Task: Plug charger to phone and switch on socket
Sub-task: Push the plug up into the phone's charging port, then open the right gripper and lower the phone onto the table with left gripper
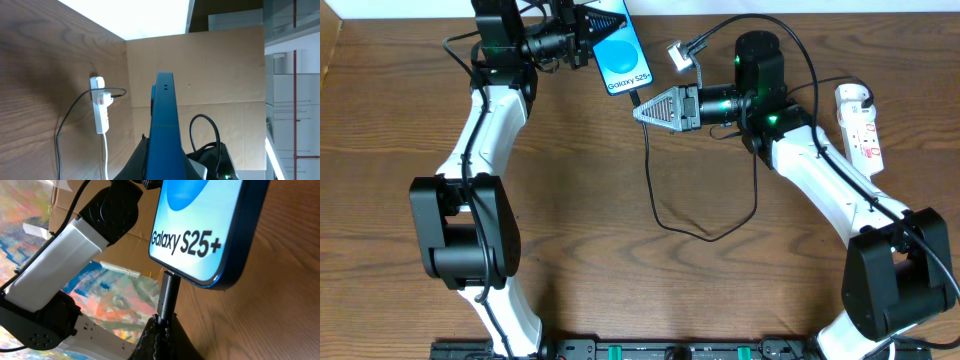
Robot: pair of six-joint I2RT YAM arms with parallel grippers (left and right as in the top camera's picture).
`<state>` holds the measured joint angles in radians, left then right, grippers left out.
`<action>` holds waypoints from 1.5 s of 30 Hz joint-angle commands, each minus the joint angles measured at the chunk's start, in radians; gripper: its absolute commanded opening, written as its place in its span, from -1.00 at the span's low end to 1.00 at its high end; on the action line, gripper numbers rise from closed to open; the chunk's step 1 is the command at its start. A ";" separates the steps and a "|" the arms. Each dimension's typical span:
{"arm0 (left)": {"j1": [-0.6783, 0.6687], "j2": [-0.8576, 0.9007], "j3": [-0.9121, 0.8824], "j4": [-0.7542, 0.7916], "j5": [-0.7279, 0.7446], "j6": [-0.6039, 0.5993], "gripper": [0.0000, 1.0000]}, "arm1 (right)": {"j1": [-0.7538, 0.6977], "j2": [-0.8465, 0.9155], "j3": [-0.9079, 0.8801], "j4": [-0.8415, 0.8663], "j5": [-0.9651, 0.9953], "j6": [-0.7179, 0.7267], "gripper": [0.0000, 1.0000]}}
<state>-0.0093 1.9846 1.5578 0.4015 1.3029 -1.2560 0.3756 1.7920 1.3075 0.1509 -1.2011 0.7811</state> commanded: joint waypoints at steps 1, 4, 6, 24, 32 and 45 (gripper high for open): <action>-0.038 -0.019 0.014 0.005 0.145 0.011 -0.85 | -0.014 -0.003 0.007 0.018 0.145 0.008 -0.98; -0.037 -0.019 0.014 0.005 0.139 0.011 -0.85 | -0.018 -0.003 0.007 0.017 0.134 0.008 -0.98; -0.035 -0.019 0.014 0.005 0.126 0.011 -0.85 | -0.019 -0.003 0.007 0.017 0.097 0.008 -0.98; -0.026 -0.017 -0.002 -0.048 0.122 0.216 -0.85 | -0.138 -0.003 0.007 -0.148 -0.018 -0.045 -0.30; -0.028 -0.016 -0.050 -0.664 -0.198 0.652 -0.85 | -0.245 -0.003 0.007 -0.599 0.273 -0.338 -0.28; -0.110 0.083 -0.050 -1.025 -0.578 1.103 -0.86 | -0.226 -0.003 0.007 -0.745 0.441 -0.466 -0.27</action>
<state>-0.1135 2.0121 1.4925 -0.6395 0.7479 -0.2516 0.1368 1.7924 1.3121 -0.5869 -0.7853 0.3538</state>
